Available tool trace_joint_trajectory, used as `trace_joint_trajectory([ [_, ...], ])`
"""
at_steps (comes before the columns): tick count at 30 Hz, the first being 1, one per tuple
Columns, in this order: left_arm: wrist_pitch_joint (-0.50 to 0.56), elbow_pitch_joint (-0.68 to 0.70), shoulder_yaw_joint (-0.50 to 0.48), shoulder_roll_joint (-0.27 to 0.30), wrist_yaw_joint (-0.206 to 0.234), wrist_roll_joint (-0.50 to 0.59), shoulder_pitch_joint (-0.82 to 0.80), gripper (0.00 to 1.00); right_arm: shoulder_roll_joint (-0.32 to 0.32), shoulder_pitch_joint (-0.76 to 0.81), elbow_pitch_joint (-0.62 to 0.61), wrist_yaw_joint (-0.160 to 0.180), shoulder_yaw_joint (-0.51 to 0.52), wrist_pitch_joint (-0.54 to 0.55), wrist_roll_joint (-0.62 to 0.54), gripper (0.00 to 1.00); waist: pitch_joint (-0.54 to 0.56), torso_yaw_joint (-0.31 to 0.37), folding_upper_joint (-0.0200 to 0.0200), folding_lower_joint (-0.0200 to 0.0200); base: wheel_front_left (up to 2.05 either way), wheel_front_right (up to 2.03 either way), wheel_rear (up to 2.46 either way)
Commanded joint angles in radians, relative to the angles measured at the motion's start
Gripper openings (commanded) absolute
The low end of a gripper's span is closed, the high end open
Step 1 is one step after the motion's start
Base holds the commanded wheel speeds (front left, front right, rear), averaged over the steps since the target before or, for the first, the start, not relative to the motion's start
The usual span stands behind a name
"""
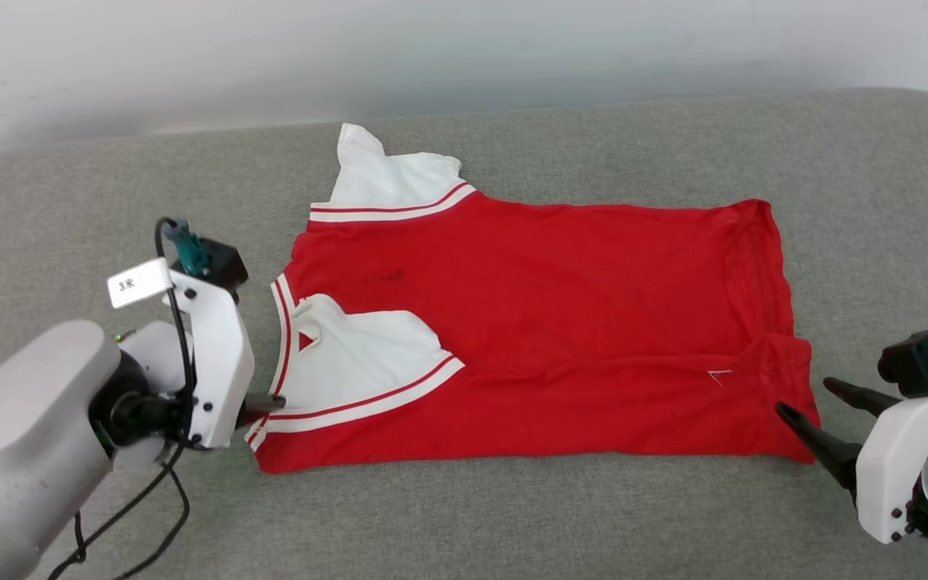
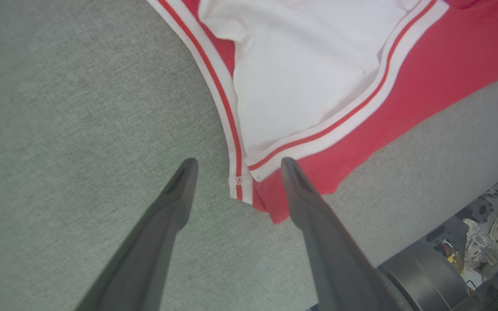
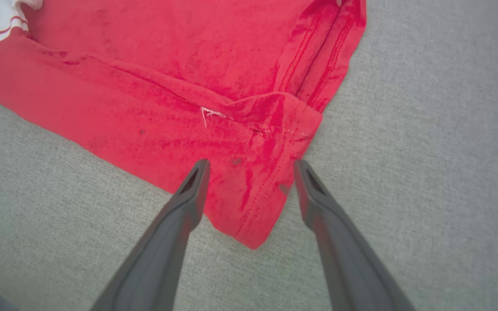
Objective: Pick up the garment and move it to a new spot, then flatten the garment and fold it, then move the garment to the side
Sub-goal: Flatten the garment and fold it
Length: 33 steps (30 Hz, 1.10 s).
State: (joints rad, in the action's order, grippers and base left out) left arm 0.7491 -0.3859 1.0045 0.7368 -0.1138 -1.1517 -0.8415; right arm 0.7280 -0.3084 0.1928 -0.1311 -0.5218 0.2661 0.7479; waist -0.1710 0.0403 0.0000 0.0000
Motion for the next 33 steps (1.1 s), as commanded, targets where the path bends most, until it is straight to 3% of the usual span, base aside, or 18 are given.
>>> trace_joint_trajectory([
  [1,0.015,-0.013,0.009,-0.011,0.006,-0.01,0.016,1.0,-0.006,-0.003,-0.005,0.001,-0.001,0.006,-0.002,1.0,-0.004,0.008,0.0,0.0,0.0,0.0,0.0],
  [13,0.084,-0.135,0.115,-0.057,-0.008,0.012,0.085,1.0,-0.011,-0.047,-0.009,0.001,-0.008,0.016,0.004,1.0,-0.021,0.053,0.0,0.0,0.0,0.0,0.0],
  [14,0.072,-0.137,0.119,-0.062,-0.009,0.014,0.089,0.34,-0.009,-0.051,-0.008,0.001,0.001,0.012,0.008,1.0,-0.021,0.054,0.0,0.0,0.0,0.0,0.0],
  [15,0.06,-0.14,0.12,-0.065,-0.01,0.013,0.092,0.0,-0.008,-0.055,-0.009,0.001,0.007,0.006,0.007,1.0,-0.019,0.053,0.0,0.0,0.0,0.0,0.0],
  [23,-0.035,-0.075,0.146,-0.062,-0.016,0.029,0.051,0.0,0.026,-0.12,-0.022,0.001,0.015,0.103,-0.007,1.0,0.006,0.045,0.0,0.0,0.0,0.0,0.0],
  [33,-0.093,0.033,0.19,0.004,-0.016,0.037,-0.001,0.0,0.057,-0.235,-0.015,0.001,-0.068,0.564,0.087,1.0,0.0,0.027,0.0,0.0,0.0,0.0,0.0],
])
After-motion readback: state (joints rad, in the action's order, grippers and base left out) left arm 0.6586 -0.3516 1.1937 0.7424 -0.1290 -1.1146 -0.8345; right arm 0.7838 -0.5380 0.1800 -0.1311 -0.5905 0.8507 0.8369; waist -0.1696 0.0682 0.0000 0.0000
